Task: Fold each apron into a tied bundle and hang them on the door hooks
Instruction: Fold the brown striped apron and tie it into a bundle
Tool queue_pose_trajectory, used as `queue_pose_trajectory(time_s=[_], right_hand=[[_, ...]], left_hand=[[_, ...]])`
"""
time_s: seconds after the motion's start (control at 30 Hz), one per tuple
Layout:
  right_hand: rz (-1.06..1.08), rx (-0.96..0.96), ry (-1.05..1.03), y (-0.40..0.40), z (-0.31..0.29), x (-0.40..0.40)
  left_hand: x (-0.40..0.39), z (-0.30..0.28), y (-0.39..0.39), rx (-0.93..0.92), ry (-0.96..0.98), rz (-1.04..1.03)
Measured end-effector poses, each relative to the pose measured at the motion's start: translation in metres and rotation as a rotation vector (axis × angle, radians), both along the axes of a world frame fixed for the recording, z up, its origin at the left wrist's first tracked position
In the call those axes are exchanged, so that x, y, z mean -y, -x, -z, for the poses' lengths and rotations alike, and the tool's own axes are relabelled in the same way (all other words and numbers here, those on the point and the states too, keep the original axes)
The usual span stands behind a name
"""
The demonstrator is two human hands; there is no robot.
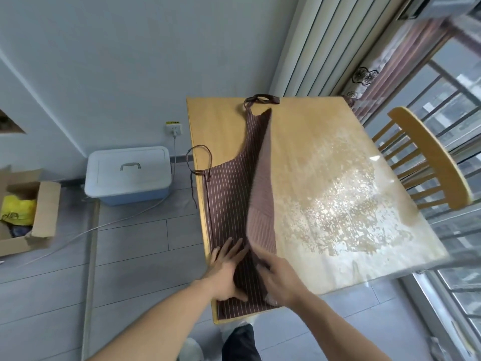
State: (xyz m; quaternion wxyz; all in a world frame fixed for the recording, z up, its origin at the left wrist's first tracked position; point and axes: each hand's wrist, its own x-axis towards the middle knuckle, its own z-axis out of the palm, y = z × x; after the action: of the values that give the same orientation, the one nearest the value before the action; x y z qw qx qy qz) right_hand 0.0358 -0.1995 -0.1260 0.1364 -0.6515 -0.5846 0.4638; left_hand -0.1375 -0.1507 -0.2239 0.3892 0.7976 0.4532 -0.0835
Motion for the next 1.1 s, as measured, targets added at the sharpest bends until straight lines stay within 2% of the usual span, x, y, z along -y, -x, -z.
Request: queue_pose_trajectory(time_s=[0.1, 0.2, 0.3, 0.37, 0.5, 0.6, 0.7, 0.77, 0.8, 0.9, 1.0, 1.1], right_hand=[[-0.305, 0.277, -0.016, 0.019, 0.011, 0.006], [-0.414, 0.389, 0.034, 0.029, 0.021, 0.013], [-0.456, 0.382, 0.134, 0.036, 0.024, 0.013], [-0.412, 0.359, 0.194, 0.036, 0.026, 0.007], [-0.270, 0.385, 0.094, 0.027, 0.025, -0.017], [-0.241, 0.431, -0.017, 0.016, 0.027, -0.048], [-0.336, 0.541, -0.099, 0.013, 0.031, -0.083], [-0.477, 0.618, -0.146, 0.011, 0.041, -0.107], [-0.535, 0.638, -0.158, 0.010, 0.046, -0.115], [-0.613, 0.583, -0.103, 0.001, 0.062, -0.138], [-0.649, 0.532, -0.080, -0.009, 0.068, -0.150], [-0.648, 0.512, -0.058, -0.011, 0.071, -0.149]], left_hand=[[-0.009, -0.011, 0.010, 0.306, 0.175, -0.469], [-0.031, -0.022, 0.017, 0.405, 0.423, -0.872], [-0.054, -0.023, 0.028, 0.590, 0.664, -1.067], [-0.062, -0.026, 0.032, 0.641, 0.723, -1.108], [-0.078, -0.029, 0.032, 0.707, 0.720, -1.161], [-0.101, -0.027, 0.034, 0.775, 0.741, -1.252], [-0.130, -0.027, 0.036, 0.854, 0.772, -1.315], [-0.155, -0.024, 0.035, 0.872, 0.708, -1.372], [-0.165, -0.024, 0.036, 0.851, 0.628, -1.426], [-0.202, -0.018, 0.042, 0.627, 0.331, -1.604], [-0.235, -0.008, 0.047, 0.508, 0.341, -1.631], [-0.261, -0.008, 0.040, 0.482, 0.376, -1.624]])
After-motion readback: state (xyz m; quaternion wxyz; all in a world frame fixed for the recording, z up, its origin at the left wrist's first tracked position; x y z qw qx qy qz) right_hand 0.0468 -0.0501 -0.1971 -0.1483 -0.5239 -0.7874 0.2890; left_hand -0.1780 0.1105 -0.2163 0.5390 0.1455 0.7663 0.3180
